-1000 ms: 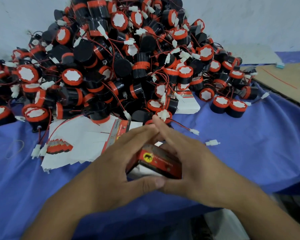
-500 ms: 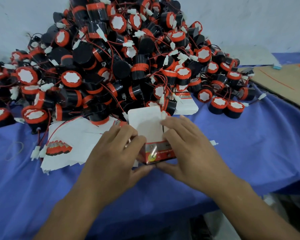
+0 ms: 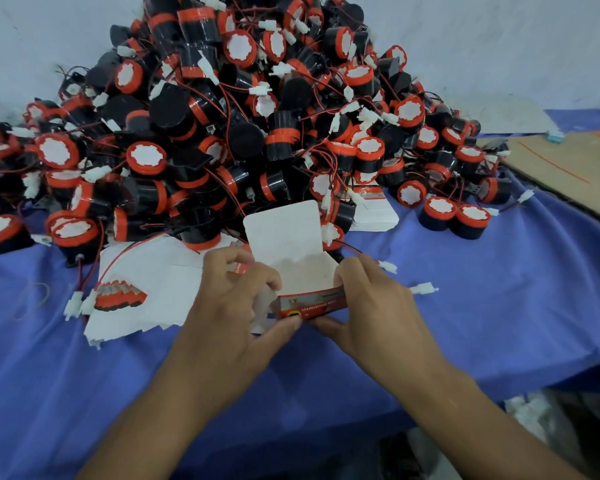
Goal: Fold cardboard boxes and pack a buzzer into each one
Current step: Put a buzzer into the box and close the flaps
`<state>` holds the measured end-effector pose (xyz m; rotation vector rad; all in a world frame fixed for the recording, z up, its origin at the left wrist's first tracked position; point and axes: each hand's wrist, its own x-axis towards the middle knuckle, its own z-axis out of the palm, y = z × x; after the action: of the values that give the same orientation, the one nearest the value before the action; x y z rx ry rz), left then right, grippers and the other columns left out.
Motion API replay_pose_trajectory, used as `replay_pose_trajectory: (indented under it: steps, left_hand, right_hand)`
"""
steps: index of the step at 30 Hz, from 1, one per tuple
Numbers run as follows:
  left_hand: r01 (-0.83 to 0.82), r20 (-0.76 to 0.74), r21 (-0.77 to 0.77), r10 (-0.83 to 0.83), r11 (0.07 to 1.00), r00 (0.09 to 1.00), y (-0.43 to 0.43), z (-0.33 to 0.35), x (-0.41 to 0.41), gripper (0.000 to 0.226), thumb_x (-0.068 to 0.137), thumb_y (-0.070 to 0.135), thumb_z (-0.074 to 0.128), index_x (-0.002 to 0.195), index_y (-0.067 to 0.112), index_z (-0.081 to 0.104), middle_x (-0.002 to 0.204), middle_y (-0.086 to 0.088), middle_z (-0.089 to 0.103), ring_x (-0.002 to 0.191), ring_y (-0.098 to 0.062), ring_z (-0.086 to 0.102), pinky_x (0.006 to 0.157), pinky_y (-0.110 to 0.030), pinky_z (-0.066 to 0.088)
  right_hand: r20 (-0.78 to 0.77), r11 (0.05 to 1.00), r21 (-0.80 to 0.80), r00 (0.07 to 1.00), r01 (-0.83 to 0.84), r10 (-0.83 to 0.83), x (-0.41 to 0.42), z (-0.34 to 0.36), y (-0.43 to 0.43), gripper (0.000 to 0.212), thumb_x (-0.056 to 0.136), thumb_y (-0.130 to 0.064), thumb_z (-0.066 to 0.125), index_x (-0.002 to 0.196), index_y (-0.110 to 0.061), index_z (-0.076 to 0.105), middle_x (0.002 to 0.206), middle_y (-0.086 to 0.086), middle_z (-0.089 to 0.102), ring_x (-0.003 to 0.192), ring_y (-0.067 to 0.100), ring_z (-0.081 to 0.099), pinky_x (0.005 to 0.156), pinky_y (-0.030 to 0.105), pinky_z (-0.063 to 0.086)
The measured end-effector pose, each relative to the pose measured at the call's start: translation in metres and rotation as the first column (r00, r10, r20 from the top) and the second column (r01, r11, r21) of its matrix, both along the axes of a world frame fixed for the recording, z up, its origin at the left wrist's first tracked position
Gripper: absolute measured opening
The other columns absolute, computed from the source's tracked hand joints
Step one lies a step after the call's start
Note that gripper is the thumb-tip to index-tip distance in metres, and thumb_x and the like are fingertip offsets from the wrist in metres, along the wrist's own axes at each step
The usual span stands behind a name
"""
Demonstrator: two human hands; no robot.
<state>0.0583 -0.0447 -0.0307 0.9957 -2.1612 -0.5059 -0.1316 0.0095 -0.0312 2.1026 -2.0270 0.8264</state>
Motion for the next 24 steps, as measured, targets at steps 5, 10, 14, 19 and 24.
replay_pose_trajectory:
  steps: [5,10,14,19,24]
  left_hand:
    - [-0.002,0.050,0.159,-0.006,0.987,0.999,-0.008,0.003,0.015,0.038,0.074,0.041,0.082,0.097,0.043,0.052,0.091,0.027,0.051,0.077,0.001,0.051,0.060,-0.012,0.041]
    - [-0.196,0.114,0.131,0.181,0.972,0.977,-0.019,0.009,0.037,0.040,0.068,0.047,0.077,0.096,0.046,0.048,0.092,0.014,0.044,0.076,-0.005,0.050,0.055,-0.017,0.034]
    - [-0.210,0.203,0.143,0.179,0.967,0.963,-0.025,0.013,0.056,0.054,0.063,0.040,0.076,0.103,0.050,0.041,0.101,0.014,0.036,0.089,-0.007,0.043,0.059,-0.026,0.038]
    - [-0.097,0.227,0.177,0.056,0.979,0.972,-0.026,0.016,0.066,0.054,0.065,0.039,0.073,0.107,0.050,0.041,0.103,0.015,0.051,0.081,-0.008,0.052,0.059,-0.022,0.039]
    - [0.124,0.097,0.294,-0.159,0.948,0.983,-0.014,0.019,0.060,0.057,0.066,0.045,0.071,0.116,0.039,0.046,0.107,0.016,0.055,0.089,-0.010,0.058,0.065,-0.028,0.053]
  right_hand:
    - [-0.028,0.993,0.001,0.992,-0.122,0.122,-0.002,-0.006,-0.008,0.054,0.074,-0.044,0.087,0.094,-0.017,0.044,0.101,0.000,0.052,0.064,0.016,0.046,0.048,0.033,0.042]
    - [0.596,0.971,0.031,0.785,-0.235,0.171,-0.014,-0.006,-0.021,0.025,0.092,-0.057,0.060,0.112,-0.045,0.052,0.110,-0.026,0.063,0.099,0.002,0.064,0.079,0.013,0.049]
    - [0.461,0.997,0.049,0.887,-0.053,0.025,-0.025,-0.018,-0.042,0.022,0.098,-0.039,0.062,0.111,-0.022,0.064,0.098,-0.007,0.067,0.080,0.010,0.061,0.070,0.018,0.046]
    - [0.192,0.989,0.149,0.980,0.015,-0.044,-0.007,-0.026,-0.056,0.054,0.093,-0.053,0.056,0.141,-0.028,0.051,0.111,0.002,0.063,0.103,0.026,0.054,0.086,0.042,0.046]
    - [-0.039,0.984,0.060,0.985,0.168,-0.166,-0.001,-0.016,-0.055,0.045,0.081,-0.047,0.062,0.122,-0.031,0.058,0.090,-0.011,0.059,0.095,0.028,0.042,0.075,0.035,0.019]
